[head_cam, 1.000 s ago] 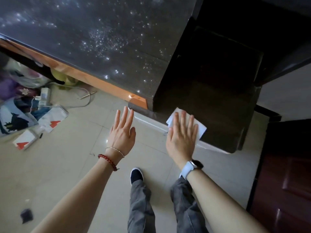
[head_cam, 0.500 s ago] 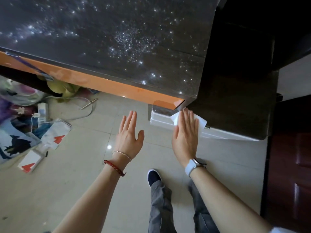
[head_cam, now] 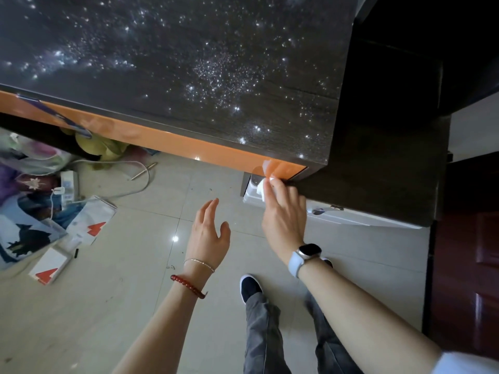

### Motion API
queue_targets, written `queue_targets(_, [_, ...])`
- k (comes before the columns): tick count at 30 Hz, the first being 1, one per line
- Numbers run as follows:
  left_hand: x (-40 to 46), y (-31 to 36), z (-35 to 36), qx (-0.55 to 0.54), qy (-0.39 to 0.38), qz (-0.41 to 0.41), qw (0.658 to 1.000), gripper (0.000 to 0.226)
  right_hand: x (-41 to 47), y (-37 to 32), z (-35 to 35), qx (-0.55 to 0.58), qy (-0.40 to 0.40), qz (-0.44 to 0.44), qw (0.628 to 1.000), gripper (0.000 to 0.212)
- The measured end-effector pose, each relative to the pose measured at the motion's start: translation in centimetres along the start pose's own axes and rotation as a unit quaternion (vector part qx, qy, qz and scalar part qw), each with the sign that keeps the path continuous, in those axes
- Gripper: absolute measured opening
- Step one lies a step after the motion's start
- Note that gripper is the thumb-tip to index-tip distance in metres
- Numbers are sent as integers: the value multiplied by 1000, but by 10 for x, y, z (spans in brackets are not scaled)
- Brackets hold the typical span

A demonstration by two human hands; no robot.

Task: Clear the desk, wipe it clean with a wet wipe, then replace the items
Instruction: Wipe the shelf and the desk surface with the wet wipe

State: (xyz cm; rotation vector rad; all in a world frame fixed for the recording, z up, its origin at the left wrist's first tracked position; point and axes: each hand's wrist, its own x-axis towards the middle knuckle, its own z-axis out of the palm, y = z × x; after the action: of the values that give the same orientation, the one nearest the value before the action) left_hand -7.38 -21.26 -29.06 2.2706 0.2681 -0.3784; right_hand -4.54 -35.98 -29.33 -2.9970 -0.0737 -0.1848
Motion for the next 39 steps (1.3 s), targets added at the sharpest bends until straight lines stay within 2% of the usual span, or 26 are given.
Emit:
queue_targets(6, [-5,4,2,6,6,-13,1000,50,6,-21,-9,-24,-42,2,999,49])
queue_targets(9, [-5,13,2,18,12,1,1000,51,0,7,-14,-39,-59,-37,997,46])
queue_targets(12, [-3,25,6,50,6,25,998,52,-18,59,-20,-61,-62,-40,995,50])
queue_targets(14, [-3,35,14,98,2,72,993,54,-31,106,-29,-82,-48,-4,996,53])
queue_targets(16, [-2,49,26,146,-15,120,982,58,-41,144,-40,-87,-45,70,993,59])
queue_targets(18, [0,58,39,168,-37,127,977,61,-45,152,-41,-56,-46,129,989,68])
queue_targets(20, [4,63,46,134,-29,117,984,59,-44,133,-32,14,-47,120,992,60])
queue_targets(22, [4,62,47,62,19,92,994,57,-39,102,-22,81,-49,59,994,56])
queue_targets(24, [3,57,43,49,61,53,995,53,-34,74,-19,107,-74,11,991,57])
queue_targets(26, [3,53,34,62,70,38,995,53,-27,59,-23,85,-88,-18,992,56])
queue_targets(31, [9,46,22,64,33,52,996,53,-4,43,-20,50,-35,-80,995,47])
queue_targets(39, [-4,33,1,4,97,-26,995,45,10,-13,-4,34,-71,-81,994,54])
